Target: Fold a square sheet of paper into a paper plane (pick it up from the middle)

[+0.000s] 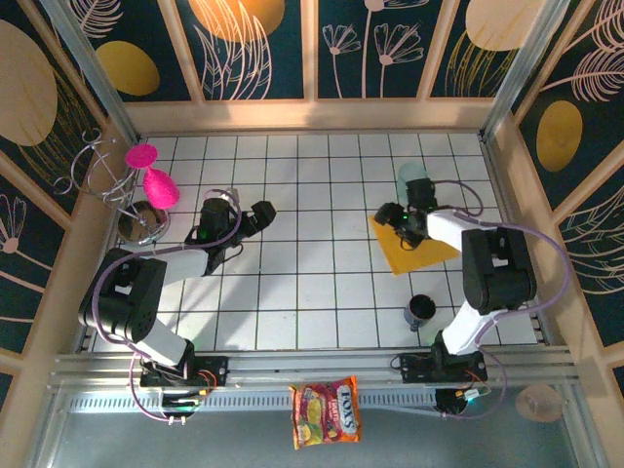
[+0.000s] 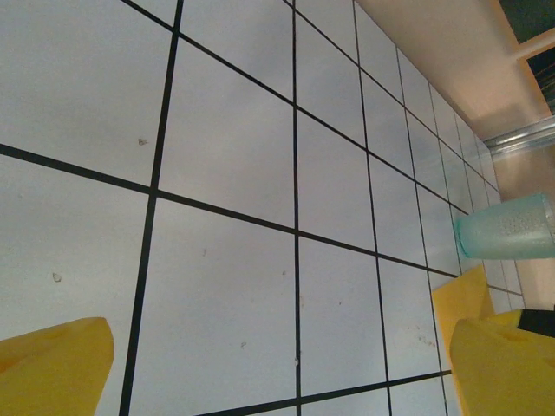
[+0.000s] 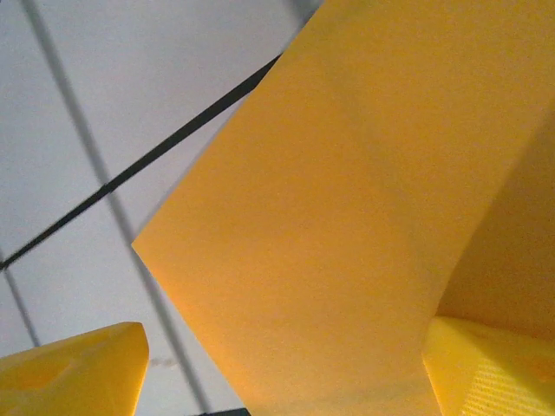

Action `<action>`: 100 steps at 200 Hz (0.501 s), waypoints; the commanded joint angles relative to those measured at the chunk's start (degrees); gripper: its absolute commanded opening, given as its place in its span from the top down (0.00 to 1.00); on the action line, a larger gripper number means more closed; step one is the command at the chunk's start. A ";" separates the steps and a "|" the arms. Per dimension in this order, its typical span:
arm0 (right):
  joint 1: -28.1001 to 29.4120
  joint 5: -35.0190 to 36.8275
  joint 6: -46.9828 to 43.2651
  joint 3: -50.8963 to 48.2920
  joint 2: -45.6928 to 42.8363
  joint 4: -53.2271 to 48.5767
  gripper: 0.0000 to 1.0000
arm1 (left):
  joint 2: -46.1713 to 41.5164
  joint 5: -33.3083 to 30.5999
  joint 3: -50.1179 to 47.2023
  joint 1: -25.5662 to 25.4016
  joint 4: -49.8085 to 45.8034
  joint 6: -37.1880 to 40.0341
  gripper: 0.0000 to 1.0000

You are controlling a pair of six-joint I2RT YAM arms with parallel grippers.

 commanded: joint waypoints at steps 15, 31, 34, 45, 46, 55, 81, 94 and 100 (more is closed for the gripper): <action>11.34 -3.90 10.28 1.58 7.04 2.56 0.20 | 0.69 -0.68 1.64 -0.30 -1.79 -1.01 0.01; 15.76 -5.46 13.70 2.11 8.24 7.61 0.26 | 0.28 -0.91 1.49 -0.31 -2.46 -1.11 0.01; 16.42 -5.68 14.09 2.49 8.20 8.22 0.27 | 0.18 -0.92 1.45 -0.30 -2.55 -1.13 0.01; 18.00 -6.04 14.30 4.24 7.55 9.44 0.29 | -0.23 -1.09 1.38 -0.32 -3.22 -1.03 0.01; 18.09 -6.04 14.26 4.41 7.41 9.47 0.29 | -0.31 -1.09 1.38 -0.31 -3.29 -1.02 0.01; 18.31 -5.38 13.59 6.08 5.98 9.01 0.31 | -0.71 -1.10 1.30 -0.30 -3.90 -0.93 0.01; 16.26 -0.46 8.22 8.17 0.24 5.45 0.32 | -2.19 -0.91 1.31 -0.38 -5.63 -0.84 0.01; 14.55 2.44 3.99 8.18 -0.49 2.76 0.32 | -2.82 -0.51 1.04 -0.35 -5.66 -1.23 0.01; 13.44 2.99 1.98 8.33 -0.08 1.34 0.32 | -3.09 -0.25 0.90 -0.30 -5.57 -1.50 0.01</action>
